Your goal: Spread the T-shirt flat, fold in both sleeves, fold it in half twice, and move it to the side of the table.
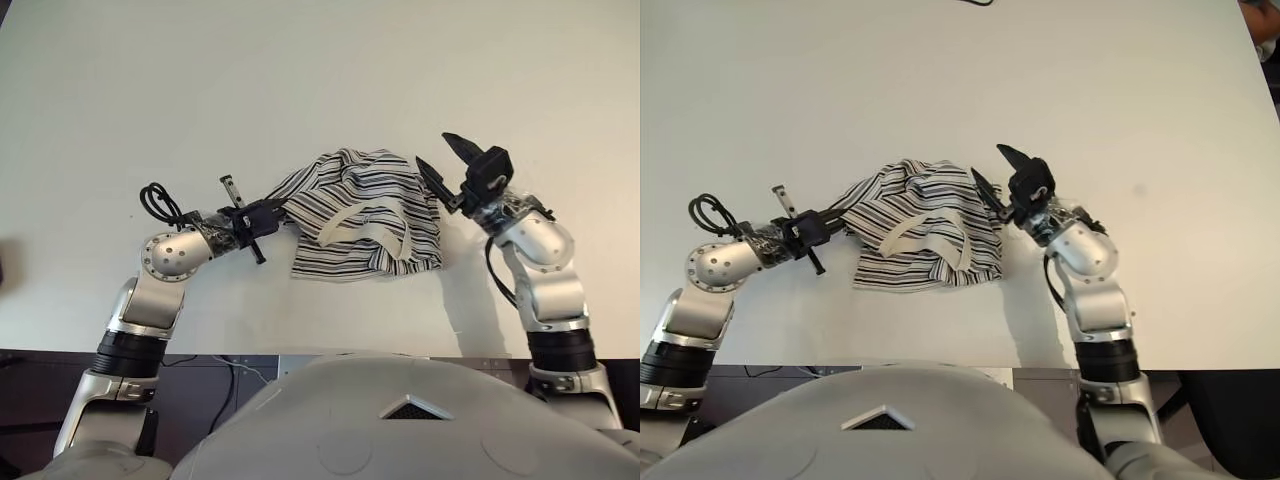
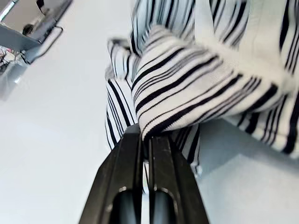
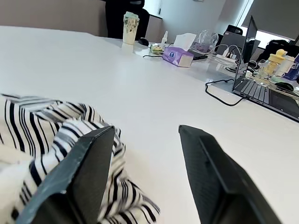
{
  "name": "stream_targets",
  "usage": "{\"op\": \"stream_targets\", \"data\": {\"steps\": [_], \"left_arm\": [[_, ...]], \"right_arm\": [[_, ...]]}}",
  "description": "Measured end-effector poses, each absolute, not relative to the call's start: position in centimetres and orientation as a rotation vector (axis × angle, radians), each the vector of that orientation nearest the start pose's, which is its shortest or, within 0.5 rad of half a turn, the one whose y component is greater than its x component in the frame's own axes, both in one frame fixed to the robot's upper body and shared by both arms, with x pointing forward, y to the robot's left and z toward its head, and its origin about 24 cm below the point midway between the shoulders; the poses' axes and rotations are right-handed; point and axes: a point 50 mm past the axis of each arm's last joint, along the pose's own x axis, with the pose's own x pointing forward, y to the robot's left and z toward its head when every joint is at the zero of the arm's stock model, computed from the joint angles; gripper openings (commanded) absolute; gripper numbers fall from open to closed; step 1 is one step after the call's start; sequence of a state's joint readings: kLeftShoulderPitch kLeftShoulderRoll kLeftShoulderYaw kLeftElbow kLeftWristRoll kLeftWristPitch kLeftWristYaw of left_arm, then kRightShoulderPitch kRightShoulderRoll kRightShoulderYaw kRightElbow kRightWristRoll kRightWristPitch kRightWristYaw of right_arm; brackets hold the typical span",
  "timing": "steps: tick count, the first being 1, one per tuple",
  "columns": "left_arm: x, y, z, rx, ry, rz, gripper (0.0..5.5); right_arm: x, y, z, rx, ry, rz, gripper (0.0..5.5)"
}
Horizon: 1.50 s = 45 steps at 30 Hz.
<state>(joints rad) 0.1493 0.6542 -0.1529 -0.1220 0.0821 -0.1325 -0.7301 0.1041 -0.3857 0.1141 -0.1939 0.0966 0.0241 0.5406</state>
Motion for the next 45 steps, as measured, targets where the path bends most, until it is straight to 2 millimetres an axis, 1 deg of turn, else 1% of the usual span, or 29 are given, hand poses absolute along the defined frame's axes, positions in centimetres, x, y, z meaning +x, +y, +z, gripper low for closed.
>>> {"op": "stream_targets", "data": {"steps": [3,5,6,7,9,15,18,20,31,35,37,43,44,45], "left_arm": [[20.5,19.8,6.5,0.534,0.170,-0.904,0.13],[21.0,19.8,8.4,0.412,0.139,-0.869,0.13],[21.2,19.7,9.2,0.372,0.122,-0.865,0.13],[21.5,19.3,10.3,0.349,0.095,-0.868,0.13],[21.5,19.1,10.5,0.328,0.108,-0.875,0.13],[21.2,18.6,10.7,0.334,0.109,-0.891,0.13],[21.2,18.6,10.7,0.338,0.113,-0.895,0.13],[21.2,18.5,10.7,0.338,0.113,-0.896,0.13],[20.9,18.7,10.4,0.340,0.128,-0.890,0.13],[21.0,18.7,10.4,0.348,0.129,-0.888,0.10],[21.0,18.7,10.4,0.354,0.130,-0.886,0.10],[21.1,18.9,10.3,0.369,0.132,-0.867,0.10],[21.2,19.0,10.3,0.374,0.129,-0.851,0.10],[21.4,19.1,10.2,0.378,0.127,-0.830,0.10]], "right_arm": [[19.9,-18.8,5.6,-0.343,0.114,0.813,2.51],[18.0,-20.1,5.4,-0.401,0.196,0.941,2.51],[17.1,-20.3,5.3,-0.405,0.234,0.993,2.51],[16.0,-20.3,5.2,-0.389,0.263,1.049,2.51],[15.3,-19.8,5.4,-0.348,0.268,1.089,2.51],[13.9,-18.7,4.2,-0.281,0.325,1.117,2.51],[14.0,-17.7,3.8,-0.272,0.303,1.081,2.51],[14.2,-17.5,3.8,-0.295,0.287,1.060,2.51],[14.8,-18.6,3.1,-0.421,0.288,1.013,2.51],[14.9,-18.6,2.9,-0.449,0.282,1.010,1.76],[15.0,-18.5,2.9,-0.454,0.276,1.011,1.25],[15.1,-18.4,2.9,-0.452,0.266,1.009,0.26],[15.2,-18.3,3.0,-0.453,0.257,1.004,0.12],[15.4,-18.3,3.2,-0.453,0.243,0.993,0.12]]}}
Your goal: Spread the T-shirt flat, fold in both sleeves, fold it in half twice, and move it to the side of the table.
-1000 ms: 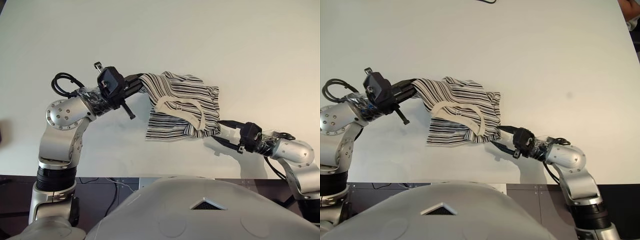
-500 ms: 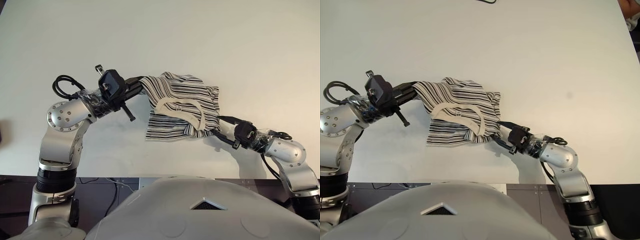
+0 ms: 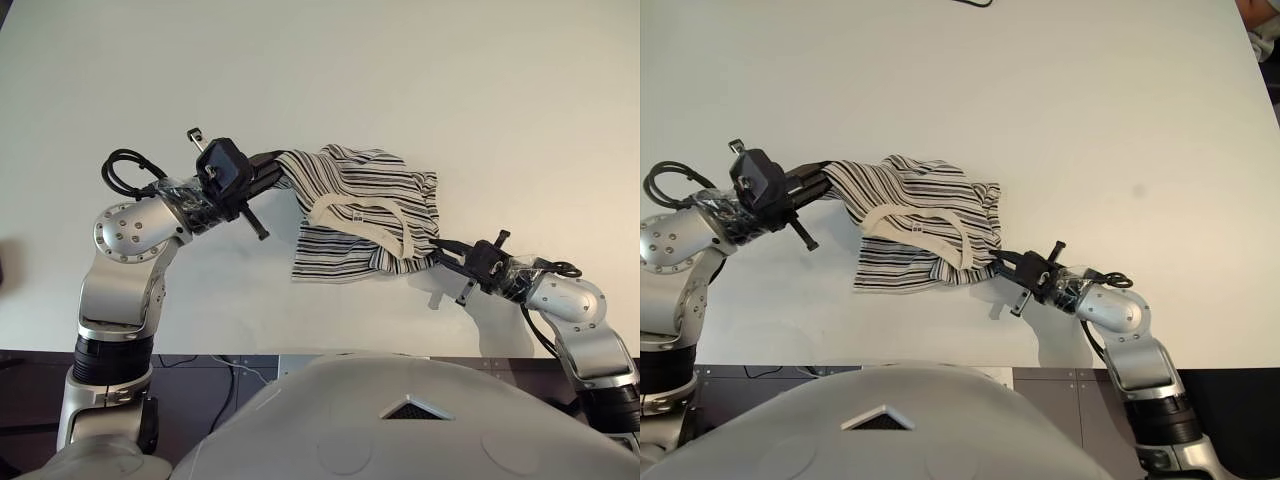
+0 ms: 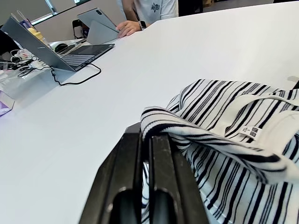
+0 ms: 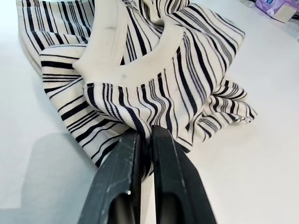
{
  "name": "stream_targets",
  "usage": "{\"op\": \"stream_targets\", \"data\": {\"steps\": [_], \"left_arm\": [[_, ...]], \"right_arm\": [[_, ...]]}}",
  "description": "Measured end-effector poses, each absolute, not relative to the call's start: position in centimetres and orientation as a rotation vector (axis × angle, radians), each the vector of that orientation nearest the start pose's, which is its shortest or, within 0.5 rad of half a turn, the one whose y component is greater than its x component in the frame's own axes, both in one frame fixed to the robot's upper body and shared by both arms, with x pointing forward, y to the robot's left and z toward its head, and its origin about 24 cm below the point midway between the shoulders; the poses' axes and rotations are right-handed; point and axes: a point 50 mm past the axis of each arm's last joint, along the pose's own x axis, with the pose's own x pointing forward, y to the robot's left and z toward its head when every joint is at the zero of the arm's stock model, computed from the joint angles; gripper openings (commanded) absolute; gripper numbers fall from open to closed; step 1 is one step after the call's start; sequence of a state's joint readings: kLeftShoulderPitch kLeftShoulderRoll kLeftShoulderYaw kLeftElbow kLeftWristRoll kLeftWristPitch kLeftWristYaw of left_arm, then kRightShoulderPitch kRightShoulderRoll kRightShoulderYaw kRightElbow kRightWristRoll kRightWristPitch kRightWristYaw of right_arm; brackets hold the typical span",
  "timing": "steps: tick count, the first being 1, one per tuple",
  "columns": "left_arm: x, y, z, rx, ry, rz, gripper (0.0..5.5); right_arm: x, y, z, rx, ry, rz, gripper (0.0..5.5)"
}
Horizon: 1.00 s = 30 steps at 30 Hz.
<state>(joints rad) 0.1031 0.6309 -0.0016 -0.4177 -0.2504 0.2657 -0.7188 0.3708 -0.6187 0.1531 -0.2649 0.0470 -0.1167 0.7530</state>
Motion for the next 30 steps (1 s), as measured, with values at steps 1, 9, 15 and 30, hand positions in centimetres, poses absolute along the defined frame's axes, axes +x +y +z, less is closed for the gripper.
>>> {"op": "stream_targets", "data": {"steps": [1,9,15,30], "left_arm": [[21.7,19.5,10.0,0.380,0.132,-0.795,0.10],[23.8,20.4,10.8,0.402,0.056,-0.639,0.10],[26.3,20.6,13.4,0.461,-0.038,-0.605,0.10],[39.5,21.3,22.3,0.800,-0.188,-0.418,0.10]], "right_arm": [[15.8,-18.5,3.5,-0.454,0.218,0.973,0.12],[20.7,-19.8,7.3,-0.435,0.052,0.833,0.12],[26.0,-20.7,13.8,-0.458,-0.120,0.774,0.12],[40.7,-19.9,24.5,-0.971,-0.327,0.283,0.12]]}}
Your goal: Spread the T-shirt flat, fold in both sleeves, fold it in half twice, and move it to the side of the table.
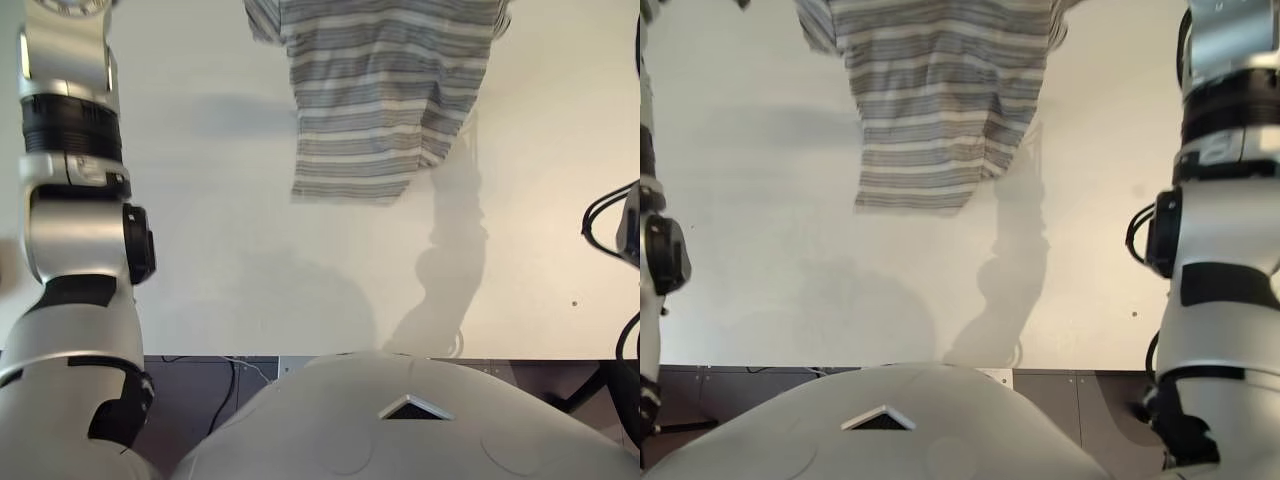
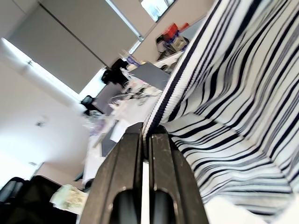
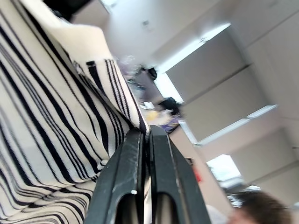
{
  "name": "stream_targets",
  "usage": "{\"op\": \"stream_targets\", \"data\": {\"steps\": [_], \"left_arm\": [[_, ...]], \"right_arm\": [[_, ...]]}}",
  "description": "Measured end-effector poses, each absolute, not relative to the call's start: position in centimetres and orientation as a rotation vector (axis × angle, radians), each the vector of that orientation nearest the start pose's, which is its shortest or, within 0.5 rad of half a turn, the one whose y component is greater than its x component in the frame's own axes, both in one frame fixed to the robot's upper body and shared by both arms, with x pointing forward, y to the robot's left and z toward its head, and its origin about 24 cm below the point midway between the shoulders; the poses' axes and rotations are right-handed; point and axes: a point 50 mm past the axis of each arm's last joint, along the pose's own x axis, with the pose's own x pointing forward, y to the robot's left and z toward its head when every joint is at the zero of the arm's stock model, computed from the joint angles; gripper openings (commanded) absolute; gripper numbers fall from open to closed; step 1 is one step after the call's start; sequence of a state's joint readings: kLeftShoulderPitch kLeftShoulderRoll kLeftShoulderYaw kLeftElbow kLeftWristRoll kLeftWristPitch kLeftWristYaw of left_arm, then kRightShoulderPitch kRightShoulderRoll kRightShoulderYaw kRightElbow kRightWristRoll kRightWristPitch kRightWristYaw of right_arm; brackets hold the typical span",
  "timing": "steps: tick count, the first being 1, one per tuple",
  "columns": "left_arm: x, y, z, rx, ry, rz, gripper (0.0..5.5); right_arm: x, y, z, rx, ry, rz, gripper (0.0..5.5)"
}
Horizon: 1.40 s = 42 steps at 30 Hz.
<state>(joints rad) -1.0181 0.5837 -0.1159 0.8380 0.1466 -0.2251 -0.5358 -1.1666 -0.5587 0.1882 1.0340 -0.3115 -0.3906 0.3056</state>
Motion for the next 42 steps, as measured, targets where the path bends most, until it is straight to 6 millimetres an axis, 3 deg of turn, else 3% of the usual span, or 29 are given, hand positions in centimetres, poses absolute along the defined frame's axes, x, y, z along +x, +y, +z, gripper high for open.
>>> {"op": "stream_targets", "data": {"steps": [2,7,9,13,16,18,21,25,28,32,37,42], "left_arm": [[40.2,21.2,24.4,0.823,-0.253,-0.350,0.10],[40.6,21.2,27.6,0.848,-0.384,-0.246,0.10],[40.1,21.1,29.6,0.867,-0.477,-0.228,0.10],[38.8,21.0,30.8,0.914,-0.579,-0.314,0.10],[37.4,21.3,28.5,0.924,-0.571,-0.444,0.10],[36.2,21.9,25.6,0.910,-0.520,-0.524,0.10],[32.7,22.5,19.7,0.832,-0.395,-0.669,0.10],[27.7,22.4,15.7,0.693,-0.282,-0.807,0.10],[23.0,22.1,14.6,0.597,-0.176,-0.950,0.10],[17.5,20.6,14.3,0.605,-0.002,-1.213,0.10],[14.9,19.9,10.2,0.609,0.141,-1.276,0.10],[14.7,20.5,8.9,0.629,0.182,-1.259,0.10]], "right_arm": [[41.1,-19.7,26.9,-0.996,-0.407,0.170,0.12],[41.1,-19.7,29.4,-0.986,-0.529,0.036,0.12],[40.6,-19.8,30.9,-0.975,-0.606,0.031,0.12],[39.0,-20.7,31.8,-0.930,-0.699,0.157,0.12],[37.2,-21.8,28.4,-0.903,-0.648,0.375,0.12],[35.7,-22.5,25.3,-0.874,-0.564,0.509,0.12],[31.2,-24.1,18.9,-0.784,-0.315,0.747,0.12],[25.6,-25.1,14.3,-0.657,-0.012,0.994,0.12],[21.6,-24.5,14.1,-0.533,0.156,1.191,0.12],[17.3,-22.0,16.3,-0.534,0.307,1.470,0.12],[15.8,-22.6,13.9,-0.628,0.491,1.509,0.12],[15.8,-22.8,13.3,-0.670,0.533,1.516,0.12]]}}
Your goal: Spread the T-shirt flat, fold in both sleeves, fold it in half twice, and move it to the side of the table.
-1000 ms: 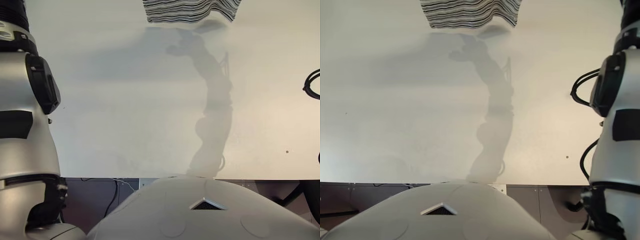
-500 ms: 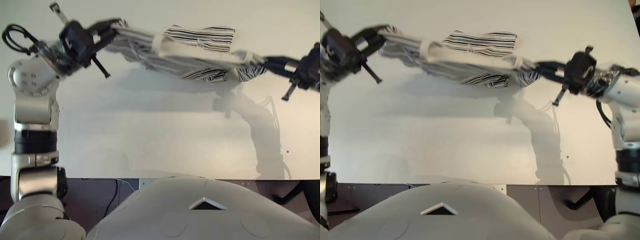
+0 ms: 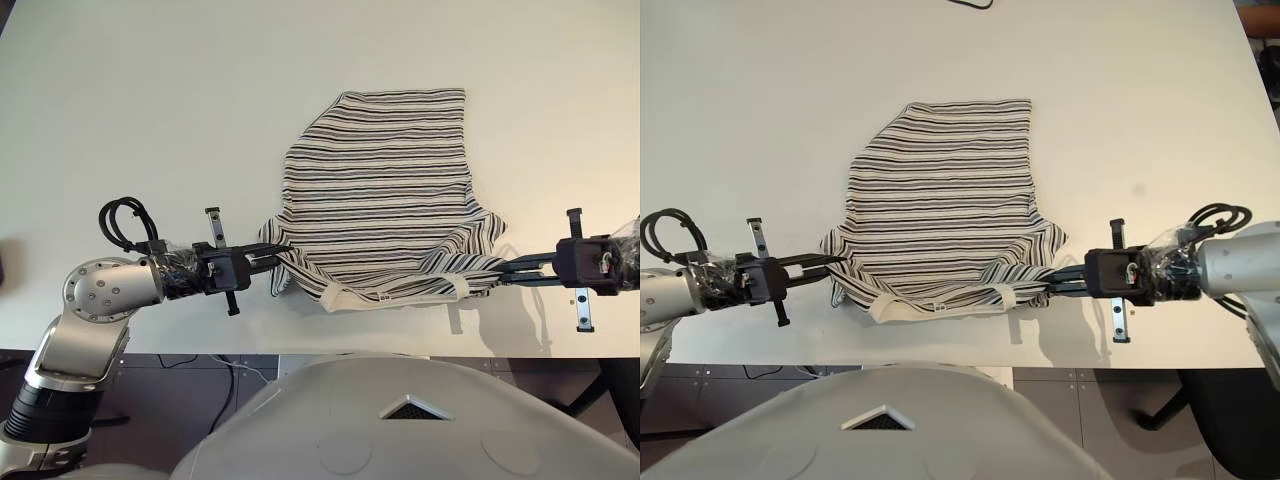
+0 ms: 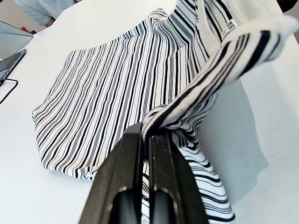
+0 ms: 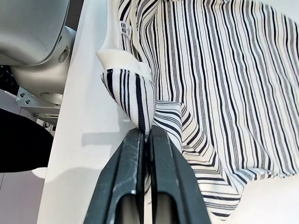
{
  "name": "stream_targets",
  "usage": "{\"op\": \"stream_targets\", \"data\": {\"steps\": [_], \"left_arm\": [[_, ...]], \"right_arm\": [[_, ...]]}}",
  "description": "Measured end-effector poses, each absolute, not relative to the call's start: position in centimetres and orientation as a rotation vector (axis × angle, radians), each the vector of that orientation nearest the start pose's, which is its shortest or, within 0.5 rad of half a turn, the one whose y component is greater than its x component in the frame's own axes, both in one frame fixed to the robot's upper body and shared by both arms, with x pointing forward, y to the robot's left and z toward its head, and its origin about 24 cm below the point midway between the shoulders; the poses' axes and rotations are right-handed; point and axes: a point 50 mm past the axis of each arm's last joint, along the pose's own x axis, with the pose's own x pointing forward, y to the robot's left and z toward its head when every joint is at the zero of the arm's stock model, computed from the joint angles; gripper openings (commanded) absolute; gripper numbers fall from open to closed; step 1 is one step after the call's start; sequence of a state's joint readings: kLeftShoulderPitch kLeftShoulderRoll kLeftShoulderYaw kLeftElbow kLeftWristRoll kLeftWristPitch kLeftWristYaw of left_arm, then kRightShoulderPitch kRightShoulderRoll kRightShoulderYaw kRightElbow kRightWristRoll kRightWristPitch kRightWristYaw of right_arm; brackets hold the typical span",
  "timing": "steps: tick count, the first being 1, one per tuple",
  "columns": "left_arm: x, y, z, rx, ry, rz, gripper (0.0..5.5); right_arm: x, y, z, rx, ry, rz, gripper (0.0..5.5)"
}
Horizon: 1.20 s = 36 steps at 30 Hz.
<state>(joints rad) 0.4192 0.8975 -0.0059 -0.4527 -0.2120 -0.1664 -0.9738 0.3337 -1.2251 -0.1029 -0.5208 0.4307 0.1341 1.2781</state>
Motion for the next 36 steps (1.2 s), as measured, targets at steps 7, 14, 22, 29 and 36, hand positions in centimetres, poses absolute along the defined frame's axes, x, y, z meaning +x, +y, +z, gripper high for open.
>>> {"op": "stream_targets", "data": {"steps": [7,14,22,29,36], "left_arm": [[12.9,19.6,7.6,0.563,0.222,-1.305,0.10],[10.8,19.3,5.7,0.690,0.243,-1.392,0.42],[9.0,20.5,5.4,0.669,0.413,-1.473,1.12],[11.7,21.4,10.2,0.479,0.405,-1.357,1.12],[12.3,22.3,11.0,0.394,0.362,-1.110,1.12]], "right_arm": [[14.8,-22.8,12.6,-0.646,0.590,1.577,0.12],[13.7,-22.8,11.1,-0.644,0.672,1.632,1.04],[14.1,-24.8,9.7,-0.760,0.747,1.610,1.61],[19.8,-28.6,9.7,-1.025,0.737,1.344,1.61],[31.7,-18.1,12.4,-0.975,0.113,1.099,1.61]]}}
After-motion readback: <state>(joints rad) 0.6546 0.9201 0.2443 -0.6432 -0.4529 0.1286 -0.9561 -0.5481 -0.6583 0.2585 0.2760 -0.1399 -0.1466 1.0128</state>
